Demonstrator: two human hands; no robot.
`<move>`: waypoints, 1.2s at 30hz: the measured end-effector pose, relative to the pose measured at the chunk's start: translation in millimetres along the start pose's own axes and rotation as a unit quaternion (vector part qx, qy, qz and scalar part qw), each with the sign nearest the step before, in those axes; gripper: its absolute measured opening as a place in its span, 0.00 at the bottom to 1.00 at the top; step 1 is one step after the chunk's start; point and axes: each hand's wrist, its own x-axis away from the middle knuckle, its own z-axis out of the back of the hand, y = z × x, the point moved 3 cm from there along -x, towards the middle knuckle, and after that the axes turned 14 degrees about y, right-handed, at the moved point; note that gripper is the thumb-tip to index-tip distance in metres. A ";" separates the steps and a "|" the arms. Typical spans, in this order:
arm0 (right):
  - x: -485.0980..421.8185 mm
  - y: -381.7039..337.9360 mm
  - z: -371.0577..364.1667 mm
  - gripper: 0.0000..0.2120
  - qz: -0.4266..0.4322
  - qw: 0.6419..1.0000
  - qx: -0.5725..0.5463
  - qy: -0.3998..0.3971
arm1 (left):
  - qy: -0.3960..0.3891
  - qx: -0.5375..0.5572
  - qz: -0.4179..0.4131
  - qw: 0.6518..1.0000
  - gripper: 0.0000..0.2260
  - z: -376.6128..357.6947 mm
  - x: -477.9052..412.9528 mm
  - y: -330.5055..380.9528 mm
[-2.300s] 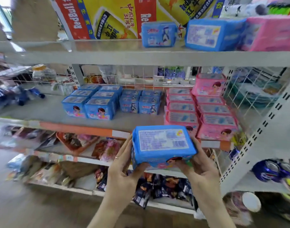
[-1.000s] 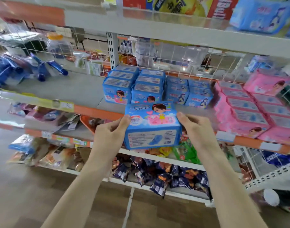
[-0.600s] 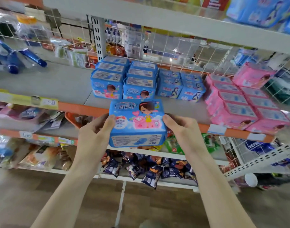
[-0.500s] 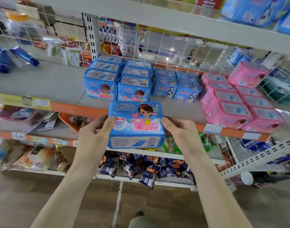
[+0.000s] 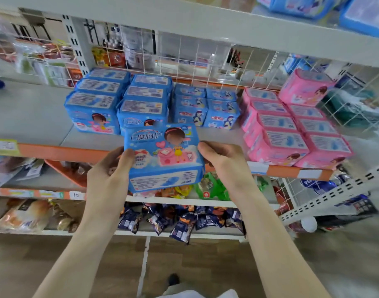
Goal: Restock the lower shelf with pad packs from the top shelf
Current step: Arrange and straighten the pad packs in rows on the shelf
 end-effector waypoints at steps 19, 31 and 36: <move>-20.9 26.2 -16.4 0.11 0.009 0.999 -0.018 -0.034 | 0.027 0.000 -0.004 1.000 0.13 1.9 3.9 -13.7; -11.8 28.3 -139.0 0.11 0.023 0.996 0.011 -0.083 | 0.031 -0.055 0.008 0.998 0.15 89.3 -78.3 -17.0; -13.5 32.4 -195.1 0.14 0.059 0.992 0.073 -0.083 | -0.009 -0.041 -0.001 0.999 0.17 120.6 -135.1 -19.4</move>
